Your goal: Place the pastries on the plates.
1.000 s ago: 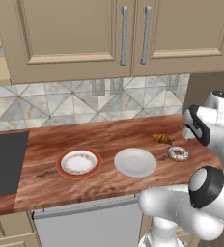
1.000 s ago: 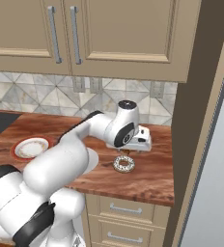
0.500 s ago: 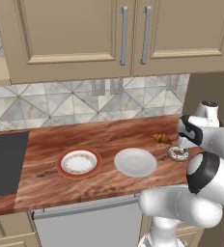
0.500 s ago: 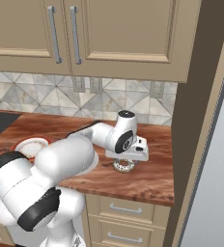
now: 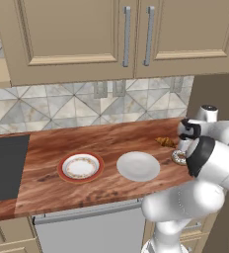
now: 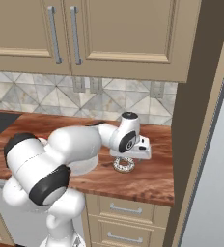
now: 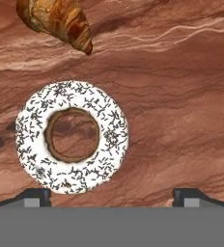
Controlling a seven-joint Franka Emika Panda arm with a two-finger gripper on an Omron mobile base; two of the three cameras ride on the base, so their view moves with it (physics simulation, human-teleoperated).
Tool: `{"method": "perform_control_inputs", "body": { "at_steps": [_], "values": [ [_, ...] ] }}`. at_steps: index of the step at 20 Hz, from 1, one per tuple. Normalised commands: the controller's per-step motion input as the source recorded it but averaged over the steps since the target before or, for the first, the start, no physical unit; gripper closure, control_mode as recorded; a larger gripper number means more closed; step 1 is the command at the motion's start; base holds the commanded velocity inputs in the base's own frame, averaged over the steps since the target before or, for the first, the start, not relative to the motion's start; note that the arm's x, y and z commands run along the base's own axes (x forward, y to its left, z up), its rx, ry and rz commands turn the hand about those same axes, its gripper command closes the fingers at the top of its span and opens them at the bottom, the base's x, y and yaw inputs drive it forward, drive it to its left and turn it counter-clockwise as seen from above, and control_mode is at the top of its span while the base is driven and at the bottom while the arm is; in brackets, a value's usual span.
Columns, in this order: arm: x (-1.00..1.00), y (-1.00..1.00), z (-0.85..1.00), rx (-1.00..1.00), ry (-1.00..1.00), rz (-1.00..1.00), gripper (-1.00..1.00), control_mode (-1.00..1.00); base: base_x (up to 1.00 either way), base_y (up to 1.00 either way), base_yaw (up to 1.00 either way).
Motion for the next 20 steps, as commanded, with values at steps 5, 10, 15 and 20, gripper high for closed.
{"method": "perform_control_inputs", "body": {
  "at_steps": [5, 10, 15, 20],
  "values": [
    [0.26, -0.11, -0.19, 0.0, 0.0, 0.0, -1.0, -1.0, 0.0, 0.0, 0.0],
    [0.0, 0.0, -0.2, 0.0, 0.0, 0.0, -1.0, -1.0, 0.0, 0.0, 0.0],
    [0.0, 0.0, -0.36, 0.0, 0.0, 0.0, -1.0, -1.0, 0.0, 0.0, 0.0],
    [0.0, 0.0, -0.25, 0.0, 0.0, 0.0, -1.0, -1.0, 0.0, 0.0, 0.0]
  ]
}}
